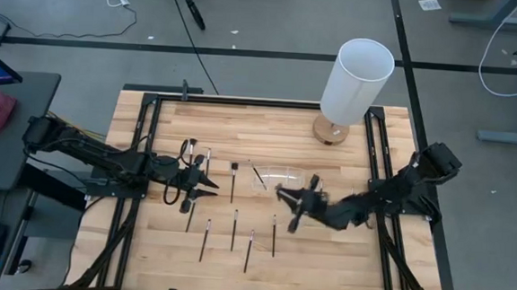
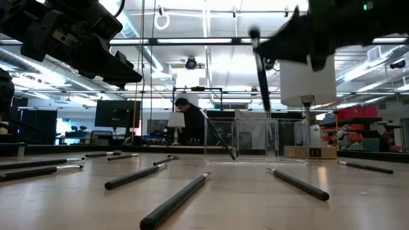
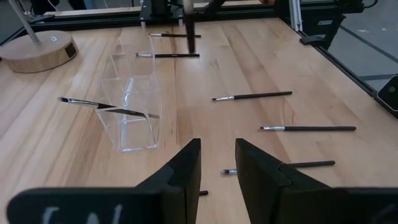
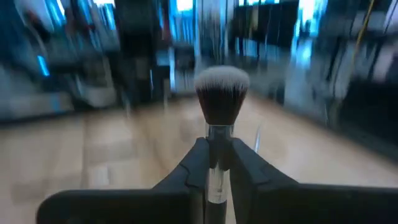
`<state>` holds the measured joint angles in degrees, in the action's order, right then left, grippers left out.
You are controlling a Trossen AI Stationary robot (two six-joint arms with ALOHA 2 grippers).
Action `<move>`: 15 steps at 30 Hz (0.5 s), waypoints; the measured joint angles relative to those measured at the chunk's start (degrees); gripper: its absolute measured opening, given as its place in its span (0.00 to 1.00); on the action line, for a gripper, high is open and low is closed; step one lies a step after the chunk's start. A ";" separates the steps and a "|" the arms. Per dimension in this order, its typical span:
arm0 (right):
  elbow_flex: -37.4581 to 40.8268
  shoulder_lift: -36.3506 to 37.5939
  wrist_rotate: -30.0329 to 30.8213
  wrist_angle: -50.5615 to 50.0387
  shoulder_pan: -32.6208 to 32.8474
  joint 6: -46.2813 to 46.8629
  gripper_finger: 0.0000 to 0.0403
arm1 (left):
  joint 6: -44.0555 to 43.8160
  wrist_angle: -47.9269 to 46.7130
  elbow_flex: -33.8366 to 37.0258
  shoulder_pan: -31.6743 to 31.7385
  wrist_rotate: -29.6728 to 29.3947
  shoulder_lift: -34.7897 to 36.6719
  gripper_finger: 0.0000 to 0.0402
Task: Pick & Place Makeup Supplies
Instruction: Put the black makeup brush into the transparent organizer
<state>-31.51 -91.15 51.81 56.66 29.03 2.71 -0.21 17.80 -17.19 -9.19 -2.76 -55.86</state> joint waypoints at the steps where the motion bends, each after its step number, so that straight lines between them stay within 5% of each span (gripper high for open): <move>1: 1.70 0.00 0.00 7.55 -0.08 -4.33 0.08 | 0.00 0.00 0.00 0.00 0.00 0.00 0.25; 6: 8.53 0.15 6.21 29.00 -0.21 -16.51 0.08 | -0.22 -0.02 0.00 0.00 0.00 0.00 0.25; 15: 13.71 -0.58 11.05 21.72 -5.30 -0.47 0.08 | -0.52 -0.04 0.00 0.00 0.00 0.00 0.25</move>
<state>-17.80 -91.73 62.86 78.39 23.73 2.24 -0.73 17.76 -17.19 -9.19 -2.76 -55.86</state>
